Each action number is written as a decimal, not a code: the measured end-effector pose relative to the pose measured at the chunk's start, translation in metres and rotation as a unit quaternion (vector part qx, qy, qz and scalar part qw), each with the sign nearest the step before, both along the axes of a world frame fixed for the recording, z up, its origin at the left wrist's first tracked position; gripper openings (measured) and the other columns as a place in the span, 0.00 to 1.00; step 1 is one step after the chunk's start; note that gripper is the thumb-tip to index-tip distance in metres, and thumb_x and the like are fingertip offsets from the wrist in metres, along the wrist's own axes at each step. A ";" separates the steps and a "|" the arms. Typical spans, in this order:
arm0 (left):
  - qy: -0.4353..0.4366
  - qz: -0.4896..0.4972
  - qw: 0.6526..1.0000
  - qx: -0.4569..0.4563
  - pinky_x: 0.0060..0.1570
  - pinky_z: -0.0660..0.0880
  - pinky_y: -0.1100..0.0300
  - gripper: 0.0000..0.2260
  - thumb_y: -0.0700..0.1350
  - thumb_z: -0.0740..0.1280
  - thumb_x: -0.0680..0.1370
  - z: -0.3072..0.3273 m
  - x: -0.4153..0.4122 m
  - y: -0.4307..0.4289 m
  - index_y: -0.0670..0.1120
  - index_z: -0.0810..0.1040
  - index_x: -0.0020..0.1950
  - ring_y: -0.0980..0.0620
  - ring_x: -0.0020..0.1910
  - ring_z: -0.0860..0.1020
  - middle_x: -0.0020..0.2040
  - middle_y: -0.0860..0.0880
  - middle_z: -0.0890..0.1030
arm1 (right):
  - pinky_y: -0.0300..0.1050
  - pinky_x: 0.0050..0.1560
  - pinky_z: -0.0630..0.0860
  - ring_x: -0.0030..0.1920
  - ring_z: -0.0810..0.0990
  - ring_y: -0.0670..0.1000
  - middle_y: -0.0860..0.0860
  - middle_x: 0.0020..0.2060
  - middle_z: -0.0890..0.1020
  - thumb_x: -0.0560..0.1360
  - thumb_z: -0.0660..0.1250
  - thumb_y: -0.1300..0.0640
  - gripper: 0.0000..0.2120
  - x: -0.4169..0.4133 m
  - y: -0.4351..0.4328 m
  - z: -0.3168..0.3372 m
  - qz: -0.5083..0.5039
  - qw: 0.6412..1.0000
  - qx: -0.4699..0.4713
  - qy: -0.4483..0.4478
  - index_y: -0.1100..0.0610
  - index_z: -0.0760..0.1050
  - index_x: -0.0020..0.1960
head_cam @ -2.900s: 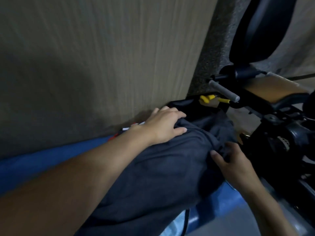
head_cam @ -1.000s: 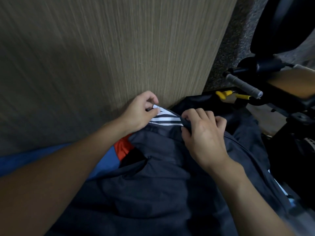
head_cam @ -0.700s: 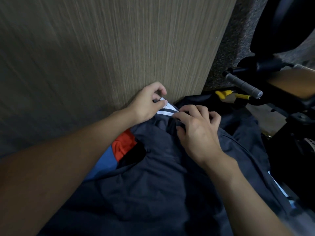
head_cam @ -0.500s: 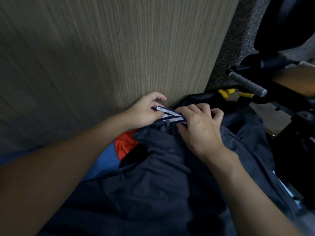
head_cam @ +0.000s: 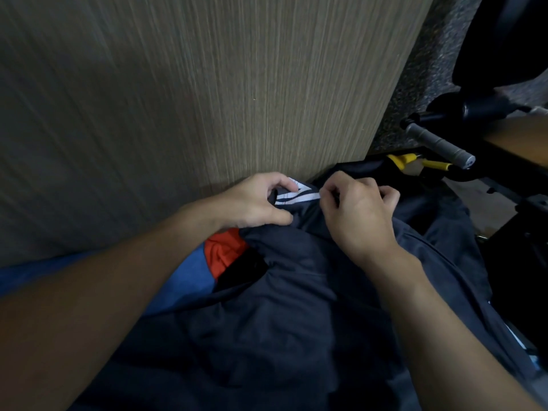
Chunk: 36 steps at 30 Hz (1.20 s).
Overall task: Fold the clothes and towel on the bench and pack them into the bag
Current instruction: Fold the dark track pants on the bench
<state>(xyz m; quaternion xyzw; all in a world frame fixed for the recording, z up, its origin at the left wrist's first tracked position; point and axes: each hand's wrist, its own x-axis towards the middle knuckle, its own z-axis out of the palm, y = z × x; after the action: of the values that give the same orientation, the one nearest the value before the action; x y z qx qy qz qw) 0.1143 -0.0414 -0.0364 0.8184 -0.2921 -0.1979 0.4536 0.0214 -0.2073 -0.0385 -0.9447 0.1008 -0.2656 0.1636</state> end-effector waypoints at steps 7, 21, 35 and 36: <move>-0.024 0.065 0.991 -0.113 0.56 0.78 0.53 0.09 0.34 0.73 0.75 0.007 -0.001 -0.009 0.41 0.80 0.54 0.52 0.48 0.80 0.52 0.42 0.84 | 0.51 0.56 0.57 0.49 0.76 0.54 0.49 0.39 0.80 0.81 0.55 0.50 0.10 0.003 -0.004 0.003 -0.021 0.997 0.071 -0.001 0.51 0.72 0.46; 0.056 0.123 0.972 -0.193 0.43 0.74 0.63 0.13 0.31 0.61 0.79 0.012 0.002 -0.009 0.46 0.81 0.47 0.51 0.42 0.80 0.42 0.47 0.84 | 0.47 0.54 0.55 0.46 0.75 0.51 0.46 0.37 0.78 0.81 0.58 0.52 0.06 0.001 -0.008 0.000 0.036 0.997 0.075 0.004 0.50 0.68 0.45; 0.086 0.035 0.979 -0.181 0.61 0.77 0.54 0.21 0.21 0.63 0.73 0.013 0.001 0.003 0.44 0.81 0.55 0.47 0.59 0.82 0.59 0.43 0.83 | 0.48 0.54 0.56 0.48 0.75 0.51 0.47 0.38 0.80 0.80 0.55 0.56 0.09 -0.002 -0.011 0.001 0.028 0.997 0.069 0.027 0.51 0.72 0.45; 0.075 0.040 0.981 -0.174 0.61 0.77 0.54 0.21 0.22 0.65 0.73 0.013 0.001 0.004 0.44 0.81 0.55 0.48 0.59 0.82 0.59 0.43 0.83 | 0.48 0.54 0.56 0.48 0.75 0.51 0.47 0.38 0.80 0.80 0.55 0.55 0.09 -0.002 -0.011 0.001 0.029 0.997 0.071 0.026 0.51 0.72 0.45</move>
<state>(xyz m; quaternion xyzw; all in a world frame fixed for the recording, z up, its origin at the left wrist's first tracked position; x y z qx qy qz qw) 0.1156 -0.0375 -0.0235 0.7209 -0.2546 -0.1864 0.6170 0.0190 -0.2182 -0.0380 -0.9398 0.0959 -0.2288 0.2349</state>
